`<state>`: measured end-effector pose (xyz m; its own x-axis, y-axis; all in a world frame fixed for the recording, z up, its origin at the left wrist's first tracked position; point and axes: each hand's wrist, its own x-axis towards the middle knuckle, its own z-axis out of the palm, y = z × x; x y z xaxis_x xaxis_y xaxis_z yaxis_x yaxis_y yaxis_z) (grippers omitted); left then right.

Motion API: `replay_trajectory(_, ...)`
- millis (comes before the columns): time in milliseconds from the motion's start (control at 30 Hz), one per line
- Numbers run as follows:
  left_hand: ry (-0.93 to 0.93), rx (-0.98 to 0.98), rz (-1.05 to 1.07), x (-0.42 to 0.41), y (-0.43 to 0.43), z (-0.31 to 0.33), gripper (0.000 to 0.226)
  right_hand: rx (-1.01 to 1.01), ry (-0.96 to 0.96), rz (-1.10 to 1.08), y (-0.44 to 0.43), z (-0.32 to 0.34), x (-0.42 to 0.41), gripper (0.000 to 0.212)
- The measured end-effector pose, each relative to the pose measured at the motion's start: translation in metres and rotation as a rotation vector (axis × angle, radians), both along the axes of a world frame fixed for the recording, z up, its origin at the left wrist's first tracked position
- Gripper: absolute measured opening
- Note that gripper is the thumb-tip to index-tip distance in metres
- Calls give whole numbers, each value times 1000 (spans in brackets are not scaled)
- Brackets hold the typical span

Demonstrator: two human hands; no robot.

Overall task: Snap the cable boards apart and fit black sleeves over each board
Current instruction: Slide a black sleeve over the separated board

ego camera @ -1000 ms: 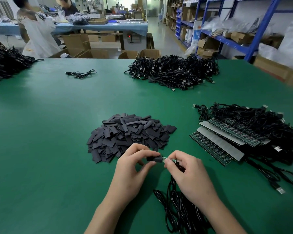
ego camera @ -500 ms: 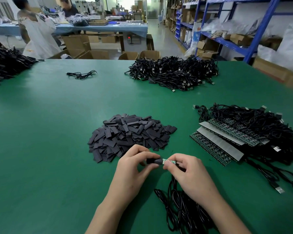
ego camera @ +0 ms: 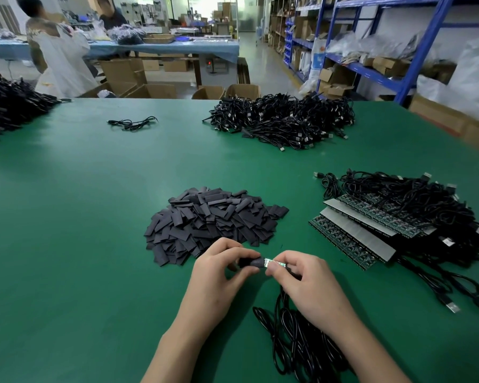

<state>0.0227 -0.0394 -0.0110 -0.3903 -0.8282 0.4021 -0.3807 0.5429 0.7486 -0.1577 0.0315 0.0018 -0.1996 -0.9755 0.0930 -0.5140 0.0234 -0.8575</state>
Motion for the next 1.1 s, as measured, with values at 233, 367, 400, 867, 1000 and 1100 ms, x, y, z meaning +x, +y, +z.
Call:
replay_trajectory(233,-8,60,-62,5,1,3,22,-1,40,-30,0,1,2,24)
replay_trajectory(367,-15,42,-38,6,1,3,21,-10,107,-32,0,-1,5,23)
replay_trajectory(400,-18,36,-30,6,1,3,22,-10,115,-25,0,-1,5,23)
replay_trajectory(867,-29,-27,-25,4,2,4,24,30,36,44,-1,-3,0,29)
replay_trajectory(1000,-39,-14,-28,4,2,4,22,35,0,50,-2,-3,-2,27)
replay_trajectory(1100,-42,-8,-11,4,2,3,22,50,-15,78,-1,-2,-2,26)
